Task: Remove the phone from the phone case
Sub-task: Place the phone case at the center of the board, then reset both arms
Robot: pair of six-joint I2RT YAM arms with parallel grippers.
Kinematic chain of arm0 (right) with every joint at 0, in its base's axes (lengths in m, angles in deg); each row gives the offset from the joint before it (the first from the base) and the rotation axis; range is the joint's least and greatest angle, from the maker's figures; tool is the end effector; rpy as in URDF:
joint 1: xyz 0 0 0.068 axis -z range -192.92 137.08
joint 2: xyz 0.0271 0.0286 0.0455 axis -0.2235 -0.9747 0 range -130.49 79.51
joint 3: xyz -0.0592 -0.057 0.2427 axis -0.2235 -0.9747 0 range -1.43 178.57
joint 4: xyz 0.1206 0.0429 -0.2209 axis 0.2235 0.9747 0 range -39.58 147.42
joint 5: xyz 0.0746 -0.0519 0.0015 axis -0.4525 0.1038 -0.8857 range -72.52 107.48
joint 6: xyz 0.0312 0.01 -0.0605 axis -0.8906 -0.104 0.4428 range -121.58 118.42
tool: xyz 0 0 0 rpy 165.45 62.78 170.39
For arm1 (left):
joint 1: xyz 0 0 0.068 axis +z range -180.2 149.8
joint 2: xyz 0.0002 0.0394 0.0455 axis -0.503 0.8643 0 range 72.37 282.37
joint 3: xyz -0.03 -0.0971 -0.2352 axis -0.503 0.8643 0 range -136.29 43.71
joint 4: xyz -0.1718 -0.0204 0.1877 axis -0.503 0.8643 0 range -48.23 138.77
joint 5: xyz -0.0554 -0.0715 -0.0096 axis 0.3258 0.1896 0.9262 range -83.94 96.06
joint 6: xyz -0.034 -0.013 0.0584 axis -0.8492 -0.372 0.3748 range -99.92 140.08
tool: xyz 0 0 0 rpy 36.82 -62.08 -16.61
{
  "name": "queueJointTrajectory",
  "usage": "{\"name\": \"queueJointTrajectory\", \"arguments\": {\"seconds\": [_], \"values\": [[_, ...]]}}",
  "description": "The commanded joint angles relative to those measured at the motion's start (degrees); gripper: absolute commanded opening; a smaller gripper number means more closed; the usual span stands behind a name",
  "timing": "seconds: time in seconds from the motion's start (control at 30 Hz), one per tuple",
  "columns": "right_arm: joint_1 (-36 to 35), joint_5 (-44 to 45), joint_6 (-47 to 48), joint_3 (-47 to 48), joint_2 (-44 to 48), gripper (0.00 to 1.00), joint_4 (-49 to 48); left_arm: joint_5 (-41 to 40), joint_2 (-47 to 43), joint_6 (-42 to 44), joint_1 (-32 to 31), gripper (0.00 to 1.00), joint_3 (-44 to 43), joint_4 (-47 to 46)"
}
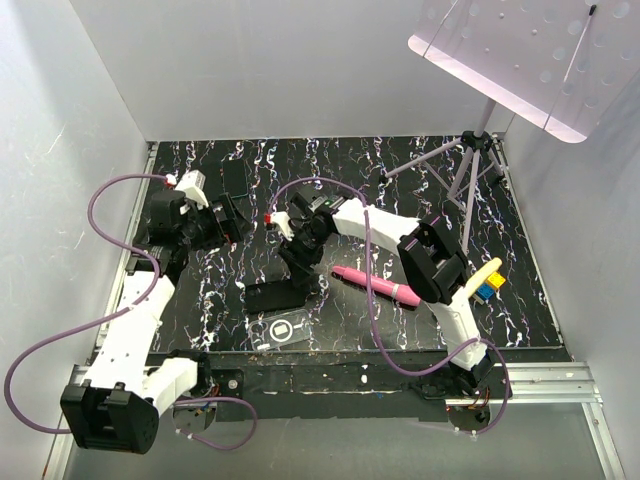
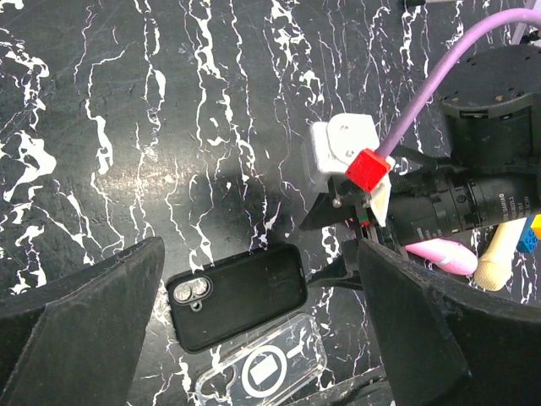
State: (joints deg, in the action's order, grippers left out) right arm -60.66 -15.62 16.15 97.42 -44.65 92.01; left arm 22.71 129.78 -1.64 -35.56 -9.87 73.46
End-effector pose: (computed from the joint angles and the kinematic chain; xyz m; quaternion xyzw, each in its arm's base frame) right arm 0.2781 0.3513 0.1592 -0.5559 0.7591 0.3193 0.1131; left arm 0.2300 -0.0376 0.2915 -0.0595 0.8802 -0.2312 0.4102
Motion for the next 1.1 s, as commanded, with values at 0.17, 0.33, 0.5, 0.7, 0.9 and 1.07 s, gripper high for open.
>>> {"name": "queueJointTrajectory", "arguments": {"seconds": [0.17,0.33,0.5,0.7,0.9,1.07], "values": [[0.64,18.83,-13.93,-1.53,15.41,0.69,-5.19,1.37,-4.15,-1.66,-0.08,0.98,2.96,-0.48],[1.69,38.78,-29.92,-22.34,34.99,0.72,-11.87,4.79,-6.42,-1.22,-0.17,0.98,2.34,-2.67],[3.10,49.52,-41.62,-40.11,57.31,0.74,-12.75,5.86,-13.36,-2.01,-0.61,0.98,6.46,-8.64],[3.01,59.01,-50.24,-57.43,87.73,0.82,-17.23,3.14,-21.88,-1.23,-0.70,0.98,9.81,-10.58],[3.10,70.62,-54.92,-61.93,103.67,0.85,-11.18,-2.05,-32.16,-4.73,-0.96,0.98,13.05,-14.18],[3.10,71.77,-57.80,-60.53,103.33,0.87,-3.98,-4.16,-39.30,-7.90,-0.87,0.98,19.21,-19.20]]}}
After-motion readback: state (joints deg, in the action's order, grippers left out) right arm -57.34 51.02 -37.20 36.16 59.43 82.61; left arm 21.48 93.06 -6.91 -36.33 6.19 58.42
